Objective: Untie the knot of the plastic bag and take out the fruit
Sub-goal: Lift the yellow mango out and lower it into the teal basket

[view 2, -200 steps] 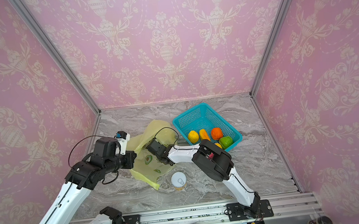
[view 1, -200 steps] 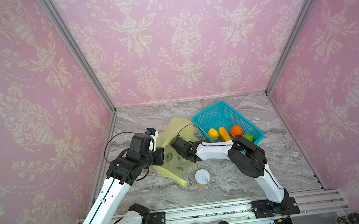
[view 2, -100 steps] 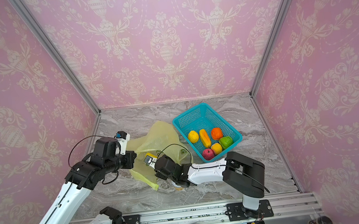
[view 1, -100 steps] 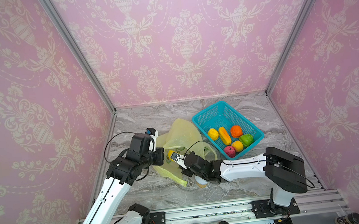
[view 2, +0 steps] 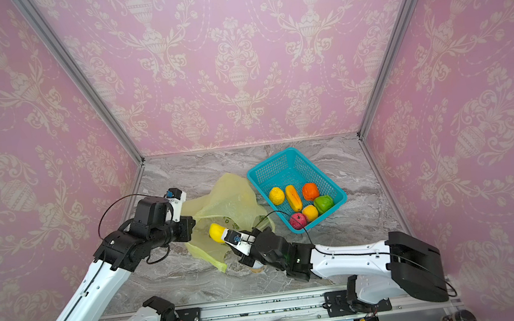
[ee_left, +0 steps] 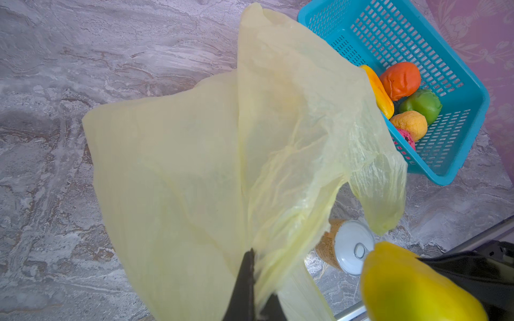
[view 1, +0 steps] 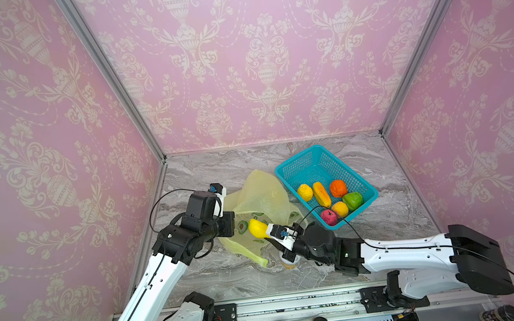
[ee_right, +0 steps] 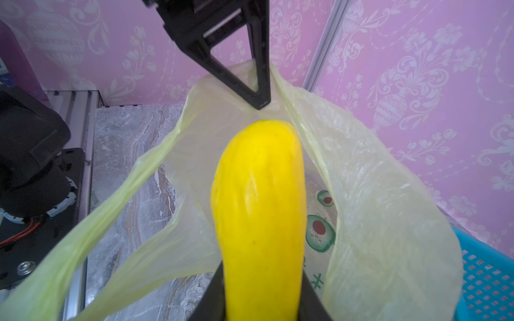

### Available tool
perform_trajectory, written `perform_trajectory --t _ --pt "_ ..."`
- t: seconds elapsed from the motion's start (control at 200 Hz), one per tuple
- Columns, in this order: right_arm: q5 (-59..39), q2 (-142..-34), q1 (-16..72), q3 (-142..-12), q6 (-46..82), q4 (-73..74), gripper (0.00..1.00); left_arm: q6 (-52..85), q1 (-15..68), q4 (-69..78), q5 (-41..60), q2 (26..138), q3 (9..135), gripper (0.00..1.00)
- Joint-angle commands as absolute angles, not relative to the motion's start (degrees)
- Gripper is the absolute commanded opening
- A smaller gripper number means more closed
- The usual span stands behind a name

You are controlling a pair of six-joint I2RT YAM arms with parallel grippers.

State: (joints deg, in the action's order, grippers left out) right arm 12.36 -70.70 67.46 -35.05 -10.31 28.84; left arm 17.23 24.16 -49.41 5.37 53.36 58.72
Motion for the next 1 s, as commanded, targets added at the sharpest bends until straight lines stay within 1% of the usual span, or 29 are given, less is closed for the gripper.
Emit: perform_trajectory --t 0.0,0.105,0.21,0.315,0.41,0.535,0.64,0.846,0.991 --pt "11.0 -63.1 65.3 -30.0 -6.8 36.0 0.1 17.8 24.2 -51.0 4.3 53.3 58.9 0.0" --pt "11.6 -56.0 60.7 -26.6 -1.7 36.0 0.11 17.9 24.2 -50.6 4.1 52.5 58.7 0.0" --pt "13.8 -51.6 53.5 -26.9 4.4 30.0 0.11 17.8 24.2 -50.8 4.5 53.0 58.7 0.0" --pt "18.0 -50.9 46.2 -28.4 10.3 23.1 0.1 17.8 24.2 -50.9 4.9 53.3 58.7 0.0" --pt "18.5 -52.1 39.1 -28.7 16.4 19.3 0.09 17.8 24.2 -50.7 4.8 52.6 58.7 0.0" --pt "16.6 -56.5 31.3 -29.7 23.1 15.5 0.09 17.9 24.2 -50.6 4.4 52.2 58.6 0.0" --pt "16.5 -62.7 27.7 -33.5 25.5 10.4 0.08 17.8 24.2 -50.8 4.7 53.3 58.7 0.0" --pt "15.2 -77.2 25.3 -40.5 26.6 5.9 0.06 17.8 24.2 -50.7 4.6 52.6 58.6 0.0" --pt "16.0 -85.1 25.1 -45.8 26.0 2.2 0.05 17.8 24.2 -50.7 4.7 53.0 58.7 0.0"
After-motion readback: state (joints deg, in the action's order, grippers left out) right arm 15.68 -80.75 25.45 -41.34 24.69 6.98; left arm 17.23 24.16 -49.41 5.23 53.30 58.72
